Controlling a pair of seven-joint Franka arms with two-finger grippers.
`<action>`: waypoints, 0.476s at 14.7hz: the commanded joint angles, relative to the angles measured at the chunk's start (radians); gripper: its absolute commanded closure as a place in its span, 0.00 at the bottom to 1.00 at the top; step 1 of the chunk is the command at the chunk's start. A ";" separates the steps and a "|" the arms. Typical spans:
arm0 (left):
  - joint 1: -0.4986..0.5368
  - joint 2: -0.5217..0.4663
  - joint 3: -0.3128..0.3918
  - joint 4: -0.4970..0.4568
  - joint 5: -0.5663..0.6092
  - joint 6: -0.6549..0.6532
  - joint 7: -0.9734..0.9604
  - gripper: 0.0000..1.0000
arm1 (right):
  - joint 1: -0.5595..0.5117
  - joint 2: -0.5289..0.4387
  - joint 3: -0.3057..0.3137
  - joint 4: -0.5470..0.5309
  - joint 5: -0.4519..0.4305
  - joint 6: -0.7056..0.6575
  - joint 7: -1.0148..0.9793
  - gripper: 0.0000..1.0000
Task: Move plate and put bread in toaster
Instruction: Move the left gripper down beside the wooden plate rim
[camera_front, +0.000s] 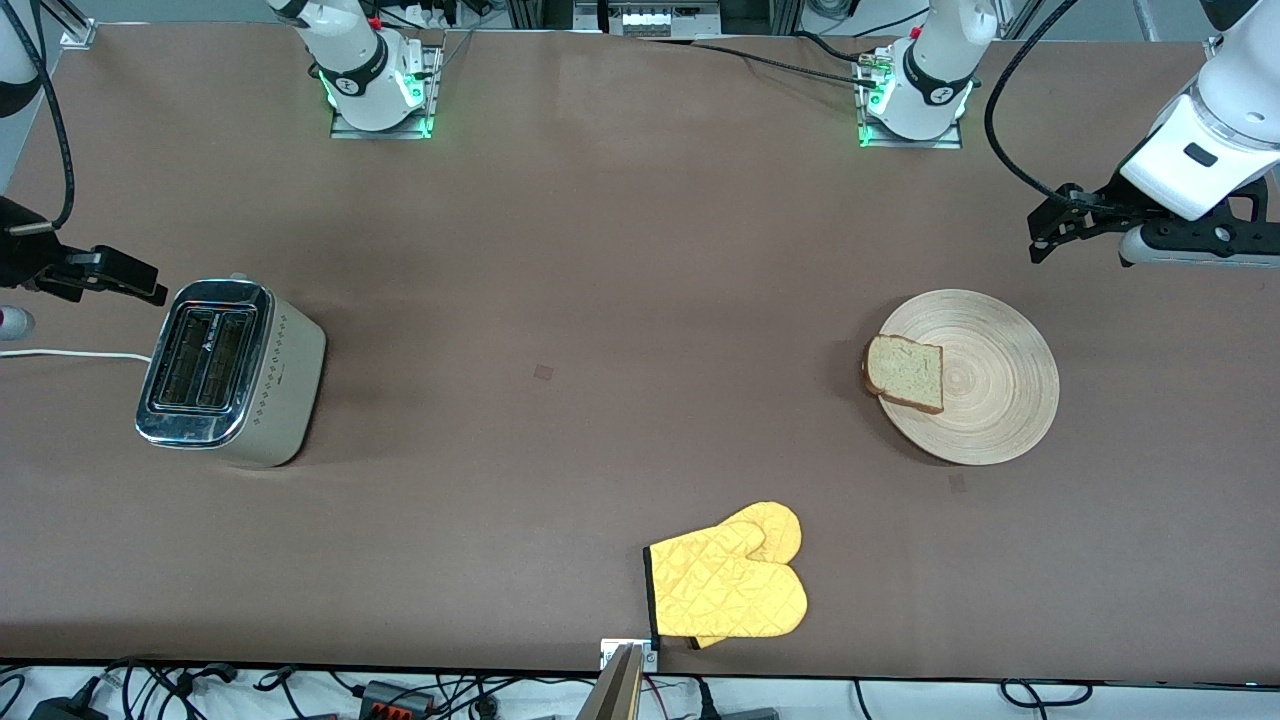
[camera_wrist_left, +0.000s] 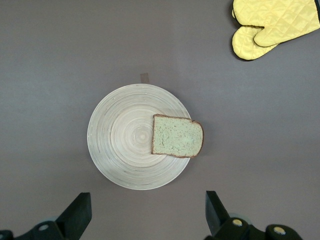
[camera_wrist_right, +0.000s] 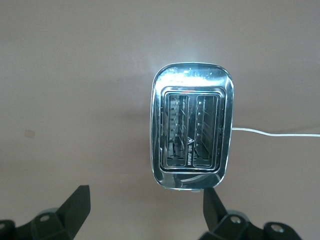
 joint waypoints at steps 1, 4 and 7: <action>-0.013 0.025 0.017 0.040 -0.007 -0.024 -0.004 0.00 | -0.002 -0.002 0.005 0.007 -0.010 -0.012 -0.007 0.00; -0.009 0.034 0.014 0.060 -0.007 -0.050 -0.003 0.00 | -0.002 -0.002 0.003 0.007 -0.010 -0.014 -0.008 0.00; -0.006 0.033 0.010 0.060 -0.007 -0.064 -0.004 0.00 | -0.003 -0.002 0.003 0.007 -0.010 -0.014 -0.008 0.00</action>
